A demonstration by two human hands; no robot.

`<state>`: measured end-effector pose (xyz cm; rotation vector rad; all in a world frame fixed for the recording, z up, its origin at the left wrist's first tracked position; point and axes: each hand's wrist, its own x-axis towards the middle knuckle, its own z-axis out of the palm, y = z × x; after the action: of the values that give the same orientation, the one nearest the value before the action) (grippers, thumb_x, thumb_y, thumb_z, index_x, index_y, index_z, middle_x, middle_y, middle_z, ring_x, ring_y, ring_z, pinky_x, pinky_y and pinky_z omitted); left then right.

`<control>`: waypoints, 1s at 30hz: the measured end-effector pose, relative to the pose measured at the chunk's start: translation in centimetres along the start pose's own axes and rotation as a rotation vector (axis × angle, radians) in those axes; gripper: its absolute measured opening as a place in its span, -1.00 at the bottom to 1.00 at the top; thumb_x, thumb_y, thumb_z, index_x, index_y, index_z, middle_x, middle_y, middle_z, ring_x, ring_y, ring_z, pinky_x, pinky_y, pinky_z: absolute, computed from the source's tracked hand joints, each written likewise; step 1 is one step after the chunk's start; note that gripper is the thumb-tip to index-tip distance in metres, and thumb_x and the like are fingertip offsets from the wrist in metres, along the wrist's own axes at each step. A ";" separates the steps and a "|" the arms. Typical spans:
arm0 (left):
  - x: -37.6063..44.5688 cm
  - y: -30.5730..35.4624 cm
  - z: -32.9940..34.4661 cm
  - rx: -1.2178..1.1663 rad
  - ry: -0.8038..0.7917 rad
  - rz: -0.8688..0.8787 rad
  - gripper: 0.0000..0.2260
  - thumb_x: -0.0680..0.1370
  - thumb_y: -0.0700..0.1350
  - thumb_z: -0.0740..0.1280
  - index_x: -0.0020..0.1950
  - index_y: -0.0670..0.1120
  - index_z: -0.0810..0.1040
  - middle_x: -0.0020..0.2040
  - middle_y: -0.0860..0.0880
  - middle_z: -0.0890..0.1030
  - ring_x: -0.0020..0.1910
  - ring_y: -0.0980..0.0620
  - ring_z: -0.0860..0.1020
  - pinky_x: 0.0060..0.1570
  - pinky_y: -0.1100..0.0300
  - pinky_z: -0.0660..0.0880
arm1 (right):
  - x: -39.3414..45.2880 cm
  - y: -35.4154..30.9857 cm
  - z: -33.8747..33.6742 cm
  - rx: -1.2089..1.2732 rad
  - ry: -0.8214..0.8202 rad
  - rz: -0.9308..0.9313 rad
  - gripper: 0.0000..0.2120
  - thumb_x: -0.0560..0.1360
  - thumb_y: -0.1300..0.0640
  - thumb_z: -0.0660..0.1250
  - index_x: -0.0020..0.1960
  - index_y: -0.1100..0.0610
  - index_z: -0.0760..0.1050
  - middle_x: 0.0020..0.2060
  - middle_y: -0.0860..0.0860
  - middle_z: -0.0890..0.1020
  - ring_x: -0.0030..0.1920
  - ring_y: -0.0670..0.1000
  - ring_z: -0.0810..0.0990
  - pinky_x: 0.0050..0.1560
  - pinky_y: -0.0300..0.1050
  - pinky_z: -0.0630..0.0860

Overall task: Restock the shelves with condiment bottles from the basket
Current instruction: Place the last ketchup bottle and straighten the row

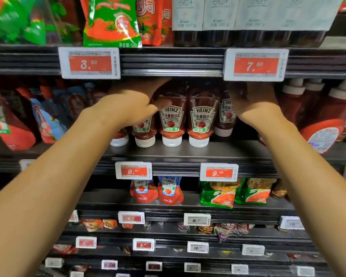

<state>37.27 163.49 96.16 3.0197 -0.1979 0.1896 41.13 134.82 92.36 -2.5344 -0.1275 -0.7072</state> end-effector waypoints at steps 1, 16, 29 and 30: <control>-0.4 -0.5 0.4 0.021 0.096 0.055 -0.54 0.61 0.36 0.08 -0.04 0.00 0.51 -0.22 -0.07 0.45 -0.16 -0.10 0.48 -0.12 0.09 0.38 | -0.1 0.1 0.4 -0.025 0.058 -0.026 -0.59 0.60 0.01 0.31 0.40 0.15 0.45 0.40 0.18 0.50 0.42 0.23 0.42 0.39 0.00 0.36; -5.1 -5.4 7.8 -0.414 0.740 -0.091 -0.29 0.37 0.09 0.59 0.30 -0.28 0.39 0.27 -0.29 0.38 0.25 -0.13 0.36 0.33 0.00 0.37 | -6.5 0.7 -0.8 0.166 0.197 -0.085 -0.50 0.51 0.18 0.44 0.42 0.07 0.45 0.27 0.21 0.52 0.28 0.21 0.48 0.20 -0.31 0.29; -4.8 -5.4 10.6 -0.794 0.569 -0.315 -0.27 0.41 0.09 0.57 0.39 -0.19 0.29 0.34 -0.15 0.50 0.32 -0.14 0.49 0.30 -0.14 0.48 | -8.3 -0.9 2.5 0.493 0.253 0.095 -0.17 0.49 0.12 0.48 0.60 -0.01 0.08 0.29 -0.05 0.51 0.22 -0.14 0.50 0.17 -0.50 0.38; -4.8 -5.4 10.6 -0.795 0.570 -0.319 -0.26 0.41 0.09 0.57 0.39 -0.20 0.29 0.34 -0.15 0.49 0.33 -0.15 0.48 0.30 -0.14 0.48 | -8.6 -0.7 2.8 0.499 0.246 0.115 -0.14 0.47 0.10 0.51 0.60 0.02 0.08 0.25 -0.07 0.51 0.17 -0.19 0.50 0.07 -0.61 0.34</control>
<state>34.52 168.16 84.57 2.0689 0.2129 0.7213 34.86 137.23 86.22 -1.9506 -0.0623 -0.8172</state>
